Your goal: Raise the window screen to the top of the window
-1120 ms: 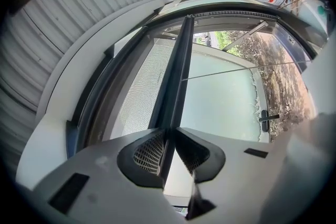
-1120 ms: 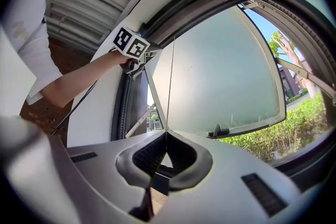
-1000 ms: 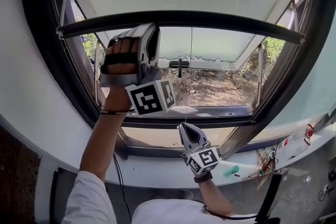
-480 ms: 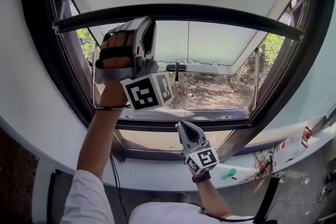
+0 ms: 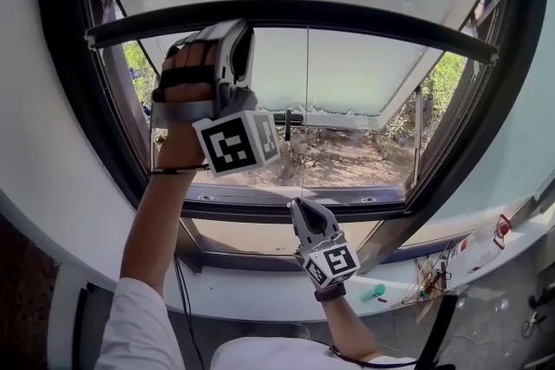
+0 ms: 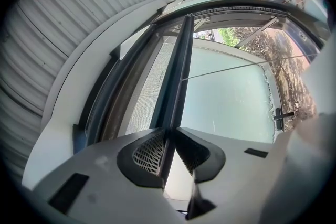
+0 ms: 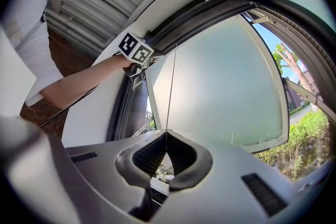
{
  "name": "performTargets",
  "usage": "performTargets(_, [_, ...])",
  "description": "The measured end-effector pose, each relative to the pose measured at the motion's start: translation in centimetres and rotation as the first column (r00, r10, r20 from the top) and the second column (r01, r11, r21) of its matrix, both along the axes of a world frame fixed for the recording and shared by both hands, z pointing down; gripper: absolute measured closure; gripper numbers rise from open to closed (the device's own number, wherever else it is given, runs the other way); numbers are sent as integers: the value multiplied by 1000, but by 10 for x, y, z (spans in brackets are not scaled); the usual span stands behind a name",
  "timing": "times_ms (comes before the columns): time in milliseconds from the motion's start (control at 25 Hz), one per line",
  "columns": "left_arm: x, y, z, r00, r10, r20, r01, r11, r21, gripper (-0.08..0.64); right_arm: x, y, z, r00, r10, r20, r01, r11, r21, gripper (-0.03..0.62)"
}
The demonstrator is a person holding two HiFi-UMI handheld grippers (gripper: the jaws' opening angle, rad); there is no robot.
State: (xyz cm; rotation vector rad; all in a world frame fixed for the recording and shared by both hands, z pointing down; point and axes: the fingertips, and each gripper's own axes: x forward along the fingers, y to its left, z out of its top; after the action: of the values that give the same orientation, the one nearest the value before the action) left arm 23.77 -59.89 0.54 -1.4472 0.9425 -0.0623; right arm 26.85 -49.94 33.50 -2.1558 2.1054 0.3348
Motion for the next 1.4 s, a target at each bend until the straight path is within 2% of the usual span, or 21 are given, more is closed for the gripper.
performTargets(240, [-1, 3, -11, 1000, 3, -3, -3, 1000, 7, 512, -4, -3, -9, 1000, -6, -13, 6, 1000, 12, 603])
performTargets(360, [-4, 7, -20, 1000, 2, -19, -1, 1000, 30, 512, -5, -2, -18, 1000, -21, -10, 21, 998, 52, 603])
performTargets(440, [1, 12, -17, 999, 32, 6, -32, 999, 5, 517, -4, 4, -37, 999, -36, -6, 36, 991, 130, 603])
performTargets(520, [13, 17, -6, 996, 73, 48, -72, 997, -23, 517, -4, 9, -64, 999, -32, -41, 40, 980, 193, 603])
performTargets(640, [23, 16, 8, 994, 60, 91, -62, 998, 15, 517, -2, 6, -98, 994, 1, -106, 22, 976, 215, 603])
performTargets(920, [8, 9, -22, 999, 48, 9, -48, 999, 17, 517, -2, 2, -154, 990, -17, -138, 58, 952, 301, 603])
performTargets(1080, [-2, 7, -35, 999, 42, -14, -42, 999, 10, 517, -1, 6, -181, 990, -12, -140, 62, 930, 362, 603])
performTargets(1200, [-5, 4, -29, 999, 32, -5, -32, 999, 5, 517, 5, 7, -185, 990, 7, -139, 46, 927, 373, 603])
performTargets(1400, [-10, -3, 7, 999, 41, 20, -40, 998, -52, 517, 8, 27, -175, 998, -10, -59, 34, 898, 438, 602])
